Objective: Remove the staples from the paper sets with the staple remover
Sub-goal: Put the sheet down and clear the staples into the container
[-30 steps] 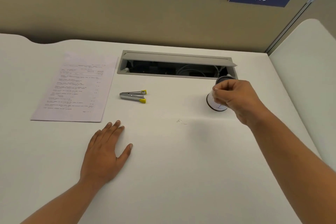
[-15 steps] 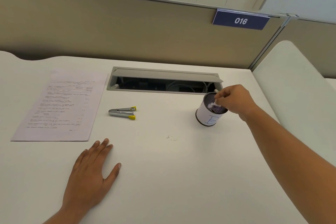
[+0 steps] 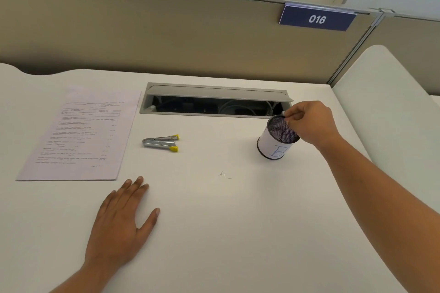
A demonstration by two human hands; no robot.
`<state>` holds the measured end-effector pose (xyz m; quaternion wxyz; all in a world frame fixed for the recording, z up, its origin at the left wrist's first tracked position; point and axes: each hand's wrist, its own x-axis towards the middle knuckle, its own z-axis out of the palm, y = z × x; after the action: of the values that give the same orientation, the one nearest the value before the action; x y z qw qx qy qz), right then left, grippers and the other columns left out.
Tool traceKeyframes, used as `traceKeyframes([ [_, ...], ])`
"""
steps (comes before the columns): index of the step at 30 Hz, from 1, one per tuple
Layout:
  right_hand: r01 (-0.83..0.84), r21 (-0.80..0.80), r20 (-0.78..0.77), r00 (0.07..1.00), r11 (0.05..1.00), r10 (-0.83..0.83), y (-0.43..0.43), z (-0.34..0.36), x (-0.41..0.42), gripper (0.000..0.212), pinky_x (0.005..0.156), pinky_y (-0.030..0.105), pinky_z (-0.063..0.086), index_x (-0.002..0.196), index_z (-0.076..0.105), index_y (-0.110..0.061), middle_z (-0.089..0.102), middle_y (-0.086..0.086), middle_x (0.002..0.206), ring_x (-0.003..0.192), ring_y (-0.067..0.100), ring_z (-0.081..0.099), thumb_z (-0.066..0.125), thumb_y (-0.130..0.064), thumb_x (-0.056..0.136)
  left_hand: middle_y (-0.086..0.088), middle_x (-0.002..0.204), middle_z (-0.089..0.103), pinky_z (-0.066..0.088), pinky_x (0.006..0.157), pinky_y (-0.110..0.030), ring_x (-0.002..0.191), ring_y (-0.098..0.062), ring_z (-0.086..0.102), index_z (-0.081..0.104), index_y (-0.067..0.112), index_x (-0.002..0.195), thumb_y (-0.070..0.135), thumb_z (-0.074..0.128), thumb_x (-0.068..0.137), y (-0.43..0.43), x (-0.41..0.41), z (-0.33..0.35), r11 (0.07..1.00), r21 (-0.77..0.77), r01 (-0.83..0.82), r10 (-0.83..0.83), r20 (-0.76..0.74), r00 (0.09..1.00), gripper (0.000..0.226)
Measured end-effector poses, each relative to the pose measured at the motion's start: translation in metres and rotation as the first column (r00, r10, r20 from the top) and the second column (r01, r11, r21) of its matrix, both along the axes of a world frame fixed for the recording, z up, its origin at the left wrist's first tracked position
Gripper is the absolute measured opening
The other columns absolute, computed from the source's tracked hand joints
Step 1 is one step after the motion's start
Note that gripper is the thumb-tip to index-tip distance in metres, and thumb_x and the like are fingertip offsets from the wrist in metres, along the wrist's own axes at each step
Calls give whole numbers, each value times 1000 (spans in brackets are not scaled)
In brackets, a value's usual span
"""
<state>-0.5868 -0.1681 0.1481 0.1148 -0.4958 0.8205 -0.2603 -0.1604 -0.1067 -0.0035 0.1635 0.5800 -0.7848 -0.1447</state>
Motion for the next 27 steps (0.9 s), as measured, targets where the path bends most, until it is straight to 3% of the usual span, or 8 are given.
traceKeyframes([
  [6,12,-170,-105,994,985,-30,8,-1,12,19,81,19,44,99,74,-14,74,2,96,82,10,57,67,-8,82,5,153,44,21,120,-41,145,-16,34,50,21,141,59,41,86,0,-2,2,1000,-6,-2,2,18,1000,68],
  [10,-25,-306,-11,1000,952,23,25,-1,47,21,85,19,49,102,74,-14,73,-1,96,85,13,65,62,-9,86,6,155,41,20,121,-40,146,-15,32,48,22,141,60,40,87,0,-2,2,1000,-6,-4,4,54,999,66],
  [12,-94,-172,81,991,981,109,36,-12,67,20,79,12,46,105,74,-13,71,-3,92,83,12,66,66,-10,87,7,155,41,20,121,-39,146,-14,32,48,22,141,60,39,88,0,-2,2,1000,-7,-6,7,71,997,66],
  [14,-215,37,141,968,976,208,44,-32,84,23,78,18,50,107,74,-10,71,0,91,83,14,67,73,-11,83,7,155,41,19,121,-39,146,-14,32,48,22,141,59,40,88,0,-2,2,1000,-9,-12,12,70,997,65],
  [17,-293,250,92,956,923,278,49,-65,99,29,83,31,55,109,72,-9,72,4,94,89,22,67,75,-12,80,5,155,41,20,121,-39,146,-16,33,49,21,140,57,42,88,1,-3,2,1000,-14,-8,9,63,998,64],
  [19,-291,345,31,954,892,299,48,-81,104,25,79,33,55,102,72,-11,71,6,95,90,26,66,75,-14,78,5,155,42,20,121,-40,146,-16,33,49,21,140,57,43,88,2,-2,1,1000,-12,-11,12,56,998,64],
  [22,-261,410,-26,955,874,297,43,-92,116,15,73,33,55,92,69,-12,70,7,94,86,27,65,71,-14,77,6,156,40,19,121,-39,146,-15,32,48,22,141,58,42,88,2,-2,2,1000,-7,-15,16,63,998,64],
  [27,-298,372,-35,942,879,333,31,-96,137,10,74,33,55,90,71,-10,71,10,95,88,30,66,65,-10,82,7,156,39,18,122,-38,147,-14,31,47,23,141,58,41,88,3,-1,2,1000,-6,-22,22,68,997,64],
])
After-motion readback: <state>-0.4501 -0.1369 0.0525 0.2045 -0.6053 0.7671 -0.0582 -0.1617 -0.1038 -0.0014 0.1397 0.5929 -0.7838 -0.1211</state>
